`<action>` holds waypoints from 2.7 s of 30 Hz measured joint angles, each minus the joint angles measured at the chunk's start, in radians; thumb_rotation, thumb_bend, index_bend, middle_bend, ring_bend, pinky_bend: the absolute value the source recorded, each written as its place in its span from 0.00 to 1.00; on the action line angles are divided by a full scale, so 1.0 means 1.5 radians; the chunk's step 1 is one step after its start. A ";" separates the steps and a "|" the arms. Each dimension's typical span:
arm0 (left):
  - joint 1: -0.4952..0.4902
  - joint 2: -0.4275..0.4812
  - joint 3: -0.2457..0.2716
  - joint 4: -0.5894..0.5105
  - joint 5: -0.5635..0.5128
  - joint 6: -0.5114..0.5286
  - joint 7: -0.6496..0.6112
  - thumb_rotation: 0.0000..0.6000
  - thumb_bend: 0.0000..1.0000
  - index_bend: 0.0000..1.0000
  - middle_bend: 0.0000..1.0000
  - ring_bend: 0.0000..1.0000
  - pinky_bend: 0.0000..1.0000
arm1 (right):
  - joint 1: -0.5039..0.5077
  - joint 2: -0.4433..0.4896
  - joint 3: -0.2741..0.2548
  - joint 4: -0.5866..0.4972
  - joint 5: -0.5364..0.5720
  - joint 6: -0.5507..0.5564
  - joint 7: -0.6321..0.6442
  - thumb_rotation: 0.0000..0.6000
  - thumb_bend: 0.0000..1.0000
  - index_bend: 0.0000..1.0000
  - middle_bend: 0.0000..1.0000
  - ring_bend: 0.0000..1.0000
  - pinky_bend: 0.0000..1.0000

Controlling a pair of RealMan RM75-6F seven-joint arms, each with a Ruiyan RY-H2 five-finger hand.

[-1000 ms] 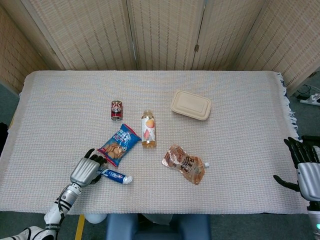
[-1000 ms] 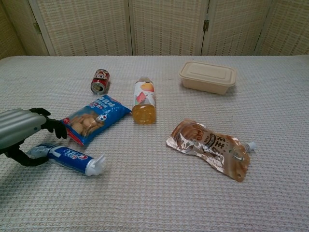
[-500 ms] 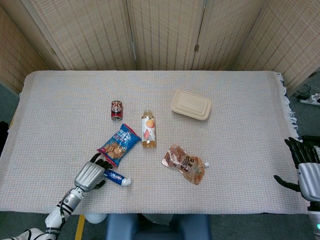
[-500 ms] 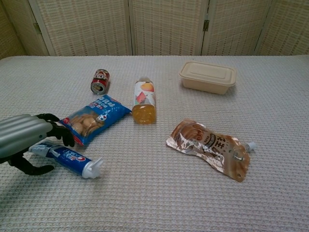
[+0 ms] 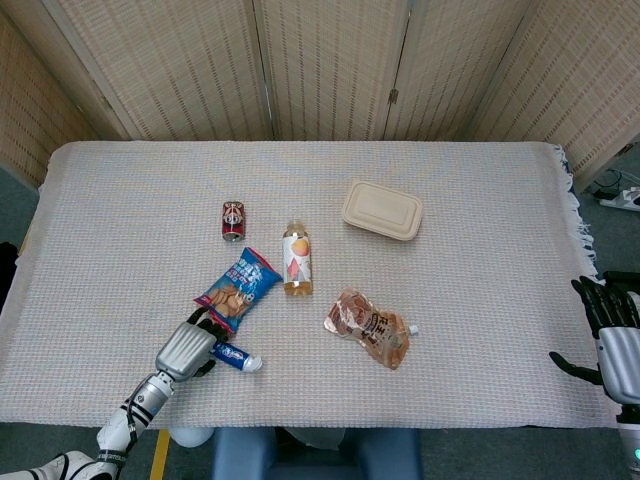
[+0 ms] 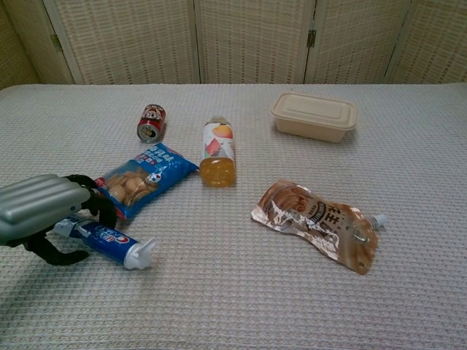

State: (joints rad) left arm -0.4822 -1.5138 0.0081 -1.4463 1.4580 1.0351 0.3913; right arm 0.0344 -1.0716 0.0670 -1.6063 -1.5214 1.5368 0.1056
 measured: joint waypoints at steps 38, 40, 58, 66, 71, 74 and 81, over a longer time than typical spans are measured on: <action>-0.020 0.086 -0.024 -0.047 0.055 0.058 -0.355 1.00 0.65 0.73 0.77 0.66 0.53 | 0.135 0.085 -0.009 -0.158 -0.163 -0.127 0.022 1.00 0.16 0.08 0.09 0.08 0.00; -0.028 0.101 -0.029 -0.074 0.053 0.049 -0.366 1.00 0.66 0.74 0.77 0.66 0.53 | 0.167 0.098 -0.010 -0.184 -0.183 -0.159 0.050 1.00 0.16 0.11 0.09 0.08 0.00; -0.100 0.156 -0.079 -0.234 -0.026 -0.042 -0.316 1.00 0.67 0.74 0.77 0.66 0.53 | 0.363 0.042 0.063 -0.293 -0.106 -0.375 -0.076 1.00 0.18 0.28 0.04 0.00 0.00; -0.123 0.146 -0.096 -0.258 -0.073 -0.062 -0.276 1.00 0.68 0.74 0.77 0.66 0.53 | 0.406 -0.001 0.068 -0.308 -0.066 -0.417 -0.115 1.00 0.18 0.29 0.04 0.00 0.00; -0.130 0.142 -0.102 -0.263 -0.087 -0.065 -0.271 1.00 0.68 0.74 0.77 0.66 0.53 | 0.419 -0.014 0.065 -0.309 -0.052 -0.424 -0.130 1.00 0.18 0.29 0.04 0.00 0.00; -0.132 0.142 -0.102 -0.262 -0.089 -0.066 -0.274 1.00 0.68 0.74 0.77 0.66 0.53 | 0.425 -0.020 0.064 -0.308 -0.043 -0.426 -0.136 1.00 0.18 0.29 0.04 0.00 0.00; -0.135 0.137 -0.102 -0.259 -0.091 -0.065 -0.280 1.00 0.68 0.74 0.77 0.66 0.52 | 0.442 -0.036 0.066 -0.301 -0.019 -0.435 -0.153 1.00 0.18 0.29 0.04 0.00 0.00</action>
State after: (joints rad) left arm -0.6841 -1.3084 -0.1447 -1.8354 1.3220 0.9379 -0.0293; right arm 0.6976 -1.1254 0.1658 -2.0579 -1.5496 0.8836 -0.1241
